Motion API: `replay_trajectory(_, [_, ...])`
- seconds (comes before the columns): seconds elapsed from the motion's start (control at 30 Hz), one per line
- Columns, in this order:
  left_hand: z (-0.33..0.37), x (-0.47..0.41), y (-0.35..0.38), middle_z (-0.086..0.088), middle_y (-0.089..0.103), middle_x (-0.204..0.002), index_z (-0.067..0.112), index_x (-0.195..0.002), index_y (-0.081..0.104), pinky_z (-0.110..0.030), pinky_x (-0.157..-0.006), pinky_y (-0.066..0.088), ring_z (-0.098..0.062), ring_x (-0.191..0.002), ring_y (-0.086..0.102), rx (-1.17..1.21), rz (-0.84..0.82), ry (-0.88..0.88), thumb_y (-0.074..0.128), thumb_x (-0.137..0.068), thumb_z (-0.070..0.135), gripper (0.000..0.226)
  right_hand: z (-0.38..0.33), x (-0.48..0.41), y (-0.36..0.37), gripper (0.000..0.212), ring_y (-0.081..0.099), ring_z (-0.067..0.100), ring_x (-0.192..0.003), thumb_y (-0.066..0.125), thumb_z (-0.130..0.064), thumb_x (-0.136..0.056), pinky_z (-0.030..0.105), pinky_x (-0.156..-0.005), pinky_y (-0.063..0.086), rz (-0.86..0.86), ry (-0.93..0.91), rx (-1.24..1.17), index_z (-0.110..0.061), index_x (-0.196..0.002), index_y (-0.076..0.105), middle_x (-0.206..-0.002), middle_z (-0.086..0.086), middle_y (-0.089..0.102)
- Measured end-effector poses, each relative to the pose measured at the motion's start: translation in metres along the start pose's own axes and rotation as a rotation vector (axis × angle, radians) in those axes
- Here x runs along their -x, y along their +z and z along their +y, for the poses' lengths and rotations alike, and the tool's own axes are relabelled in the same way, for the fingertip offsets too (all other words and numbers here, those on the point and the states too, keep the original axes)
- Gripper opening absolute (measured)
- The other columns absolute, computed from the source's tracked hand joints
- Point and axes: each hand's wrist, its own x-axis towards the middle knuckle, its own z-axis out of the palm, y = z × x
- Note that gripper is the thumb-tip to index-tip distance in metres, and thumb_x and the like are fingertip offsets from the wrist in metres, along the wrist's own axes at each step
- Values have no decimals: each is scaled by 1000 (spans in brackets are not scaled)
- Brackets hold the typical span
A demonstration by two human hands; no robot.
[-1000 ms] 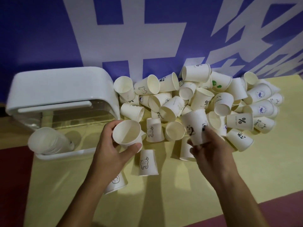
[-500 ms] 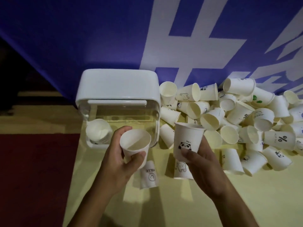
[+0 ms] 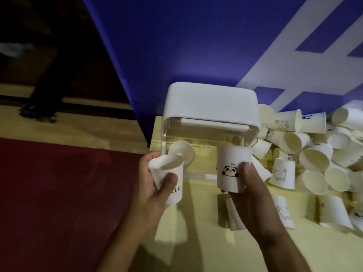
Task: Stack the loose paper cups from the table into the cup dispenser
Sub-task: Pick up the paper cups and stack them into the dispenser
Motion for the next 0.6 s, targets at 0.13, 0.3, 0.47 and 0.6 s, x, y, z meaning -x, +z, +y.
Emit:
replay_trajectory(0.13, [1, -12, -14, 5, 64, -126, 37, -135, 48, -24, -88, 52, -8, -110, 64, 30, 22, 28, 76, -76, 66, 72, 4, -1, 10, 52, 70, 24, -105, 81, -52, -81, 42, -89, 54, 18, -57, 136, -17, -118, 71, -113, 10, 75])
replay_trajectory(0.3, [4, -34, -16, 12, 67, -129, 56, -130, 53, -43, -97, 56, -19, -119, 67, -87, 68, 145, 82, -71, 43, 68, 4, -4, 7, 52, 73, 14, -106, 81, -21, -75, 26, -82, 57, 73, -129, 365, -18, -124, 63, -112, -2, 76])
replay_trajectory(0.47, [9, -48, -4, 12, 64, -137, 44, -143, 48, -39, -97, 57, -17, -124, 64, -241, 32, 236, 86, -72, 36, 80, 5, -4, 3, 63, 71, 16, -110, 91, -19, -77, 28, -87, 58, 60, -137, 453, -27, -131, 60, -121, -6, 73])
replay_trajectory(0.6, [-5, -56, 3, 5, 63, -138, 17, -146, 52, -35, -99, 55, -9, -125, 61, -439, -20, 274, 88, -75, 36, 82, 7, -1, -1, 65, 70, 12, -108, 87, -18, -73, 23, -84, 56, 85, -156, 436, -25, -131, 59, -118, -10, 71])
